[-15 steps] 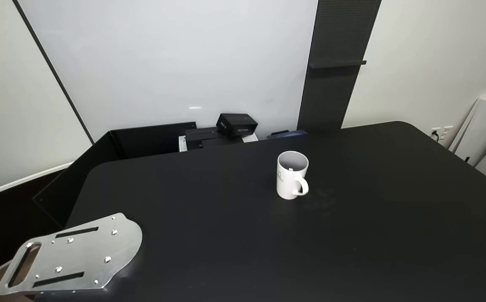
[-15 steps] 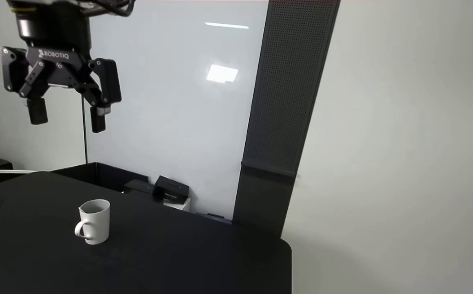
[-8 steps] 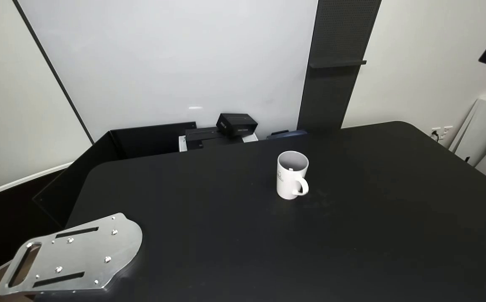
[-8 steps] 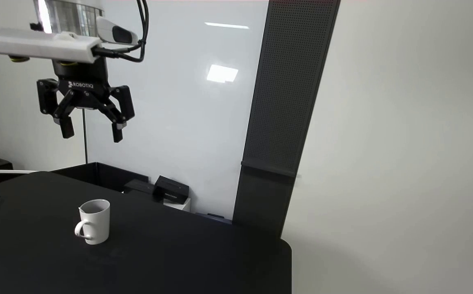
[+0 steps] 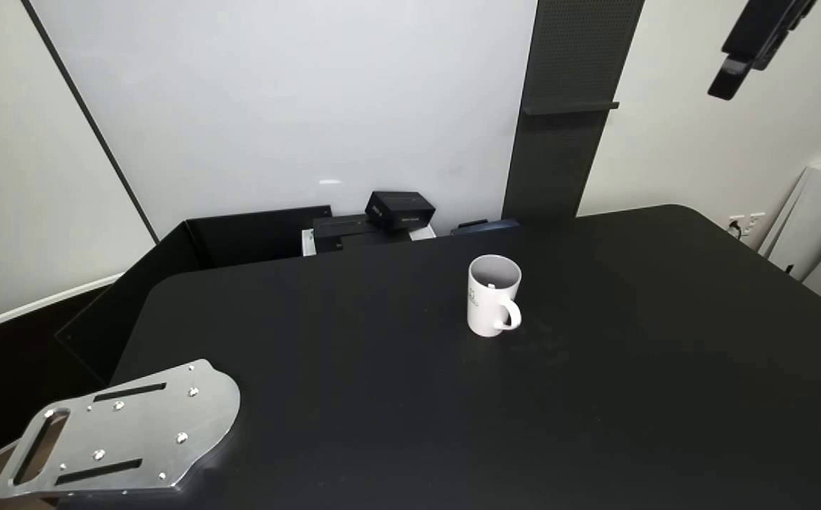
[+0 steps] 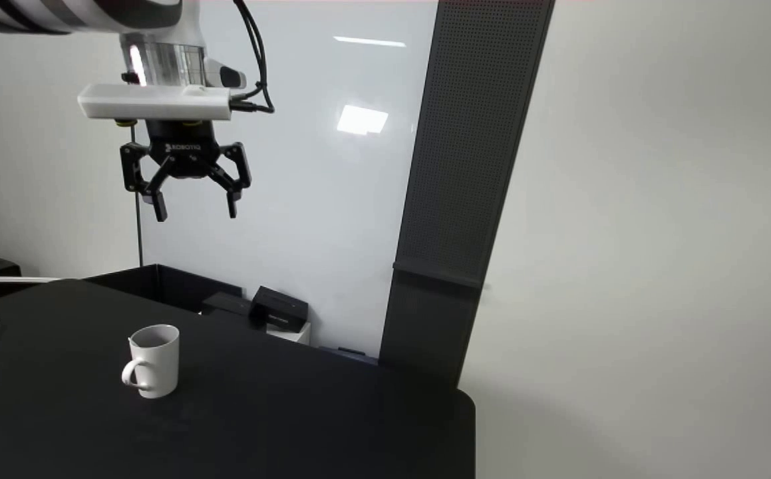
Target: Put the spoon on the table
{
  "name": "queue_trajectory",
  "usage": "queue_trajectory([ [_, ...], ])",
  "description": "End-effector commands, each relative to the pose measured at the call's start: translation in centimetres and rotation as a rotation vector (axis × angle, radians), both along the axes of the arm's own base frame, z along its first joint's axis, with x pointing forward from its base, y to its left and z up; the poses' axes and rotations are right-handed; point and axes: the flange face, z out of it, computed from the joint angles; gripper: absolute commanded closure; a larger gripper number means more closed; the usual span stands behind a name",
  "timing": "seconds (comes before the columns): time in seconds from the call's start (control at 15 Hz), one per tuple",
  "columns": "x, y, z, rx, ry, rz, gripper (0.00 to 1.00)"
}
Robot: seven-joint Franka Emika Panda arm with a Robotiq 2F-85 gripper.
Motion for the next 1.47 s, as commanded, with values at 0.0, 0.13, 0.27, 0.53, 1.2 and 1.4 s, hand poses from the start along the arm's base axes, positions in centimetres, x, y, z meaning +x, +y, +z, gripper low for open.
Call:
queue_trajectory([
  [0.0, 3.2, 2.6, -0.8, -0.069, -0.024, 0.15, 0.0],
  [0.13, 3.6, 4.9, -2.0, -0.106, -0.035, 0.234, 0.0],
  [0.27, 3.6, 7.4, -3.2, -0.127, -0.048, 0.312, 0.0],
  [0.53, 2.9, 12.1, -5.8, -0.143, -0.06, 0.425, 0.0],
  [1.2, 2.8, 18.2, -11.8, -0.084, -0.076, 0.47, 0.0],
  [1.4, 2.0, 17.9, -12.5, -0.077, -0.047, 0.487, 0.0],
])
